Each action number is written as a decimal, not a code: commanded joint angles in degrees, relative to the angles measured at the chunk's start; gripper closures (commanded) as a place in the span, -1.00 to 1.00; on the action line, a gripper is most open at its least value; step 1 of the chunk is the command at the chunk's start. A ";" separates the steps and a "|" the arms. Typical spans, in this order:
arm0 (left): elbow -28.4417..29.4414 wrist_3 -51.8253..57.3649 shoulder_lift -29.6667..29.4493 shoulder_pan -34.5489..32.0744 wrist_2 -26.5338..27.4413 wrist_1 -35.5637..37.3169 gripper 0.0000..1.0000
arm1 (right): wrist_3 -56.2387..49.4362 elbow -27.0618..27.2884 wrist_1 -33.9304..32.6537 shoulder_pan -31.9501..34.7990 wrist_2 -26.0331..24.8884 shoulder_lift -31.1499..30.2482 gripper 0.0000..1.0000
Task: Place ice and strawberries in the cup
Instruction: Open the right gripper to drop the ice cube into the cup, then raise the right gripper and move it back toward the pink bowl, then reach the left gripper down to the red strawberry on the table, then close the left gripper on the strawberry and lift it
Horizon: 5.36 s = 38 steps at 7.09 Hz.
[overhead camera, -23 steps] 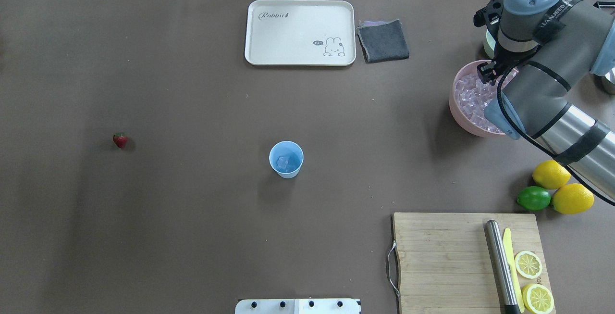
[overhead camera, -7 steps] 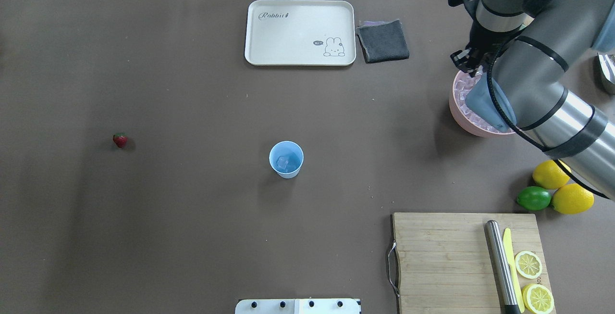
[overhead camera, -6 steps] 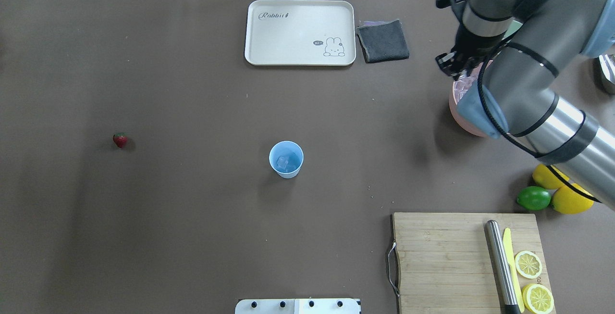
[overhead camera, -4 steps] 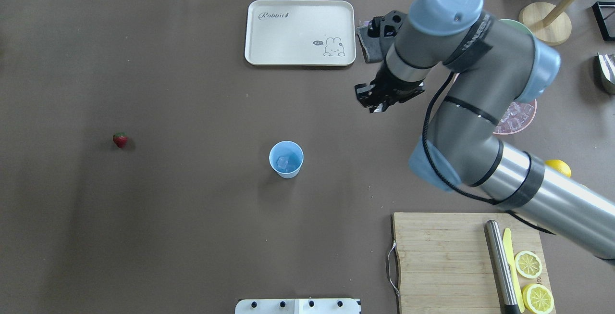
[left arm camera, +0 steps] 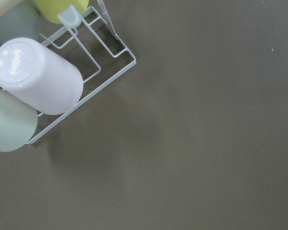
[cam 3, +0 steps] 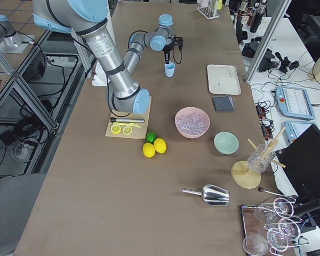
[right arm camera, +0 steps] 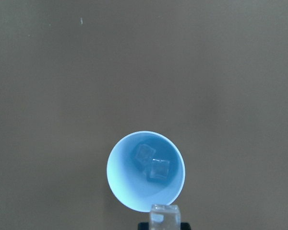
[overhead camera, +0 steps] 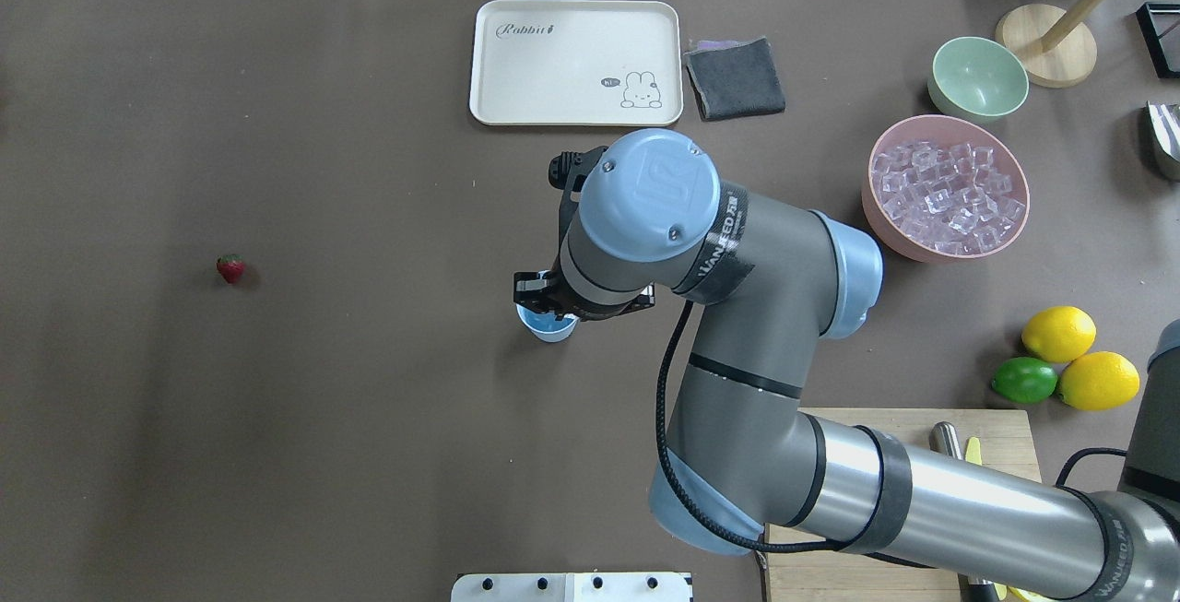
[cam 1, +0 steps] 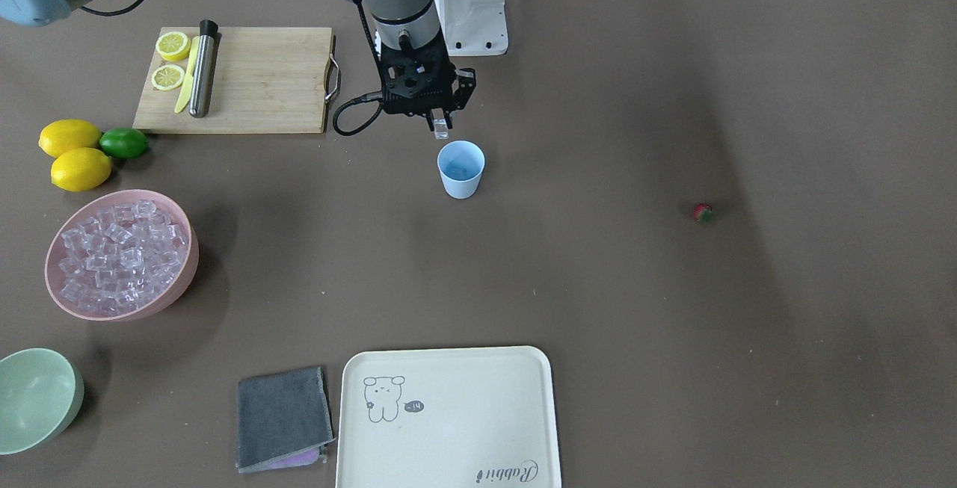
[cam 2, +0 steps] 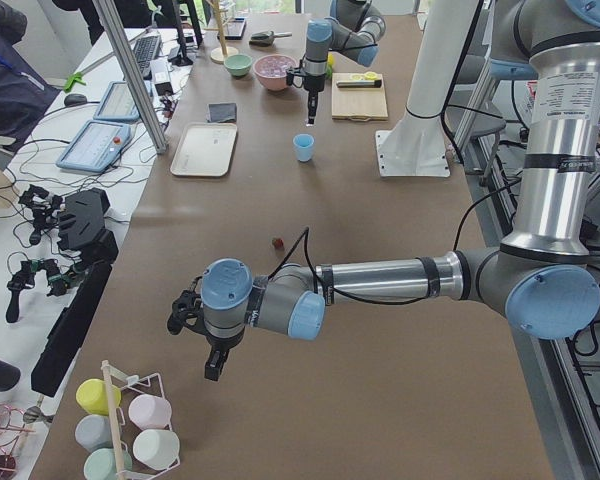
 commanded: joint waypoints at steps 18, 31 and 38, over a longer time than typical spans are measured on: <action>-12.15 -36.45 3.90 19.01 6.05 -23.81 -0.96 | -16.58 9.55 -3.05 19.74 11.60 -13.46 -0.99; -13.21 -60.04 -0.30 51.74 33.84 -24.91 -0.93 | -16.24 4.89 10.04 22.65 13.44 -18.75 -0.99; -14.18 -60.39 0.75 51.83 33.58 -24.73 0.37 | -16.33 4.81 9.96 22.83 13.44 -18.75 -0.99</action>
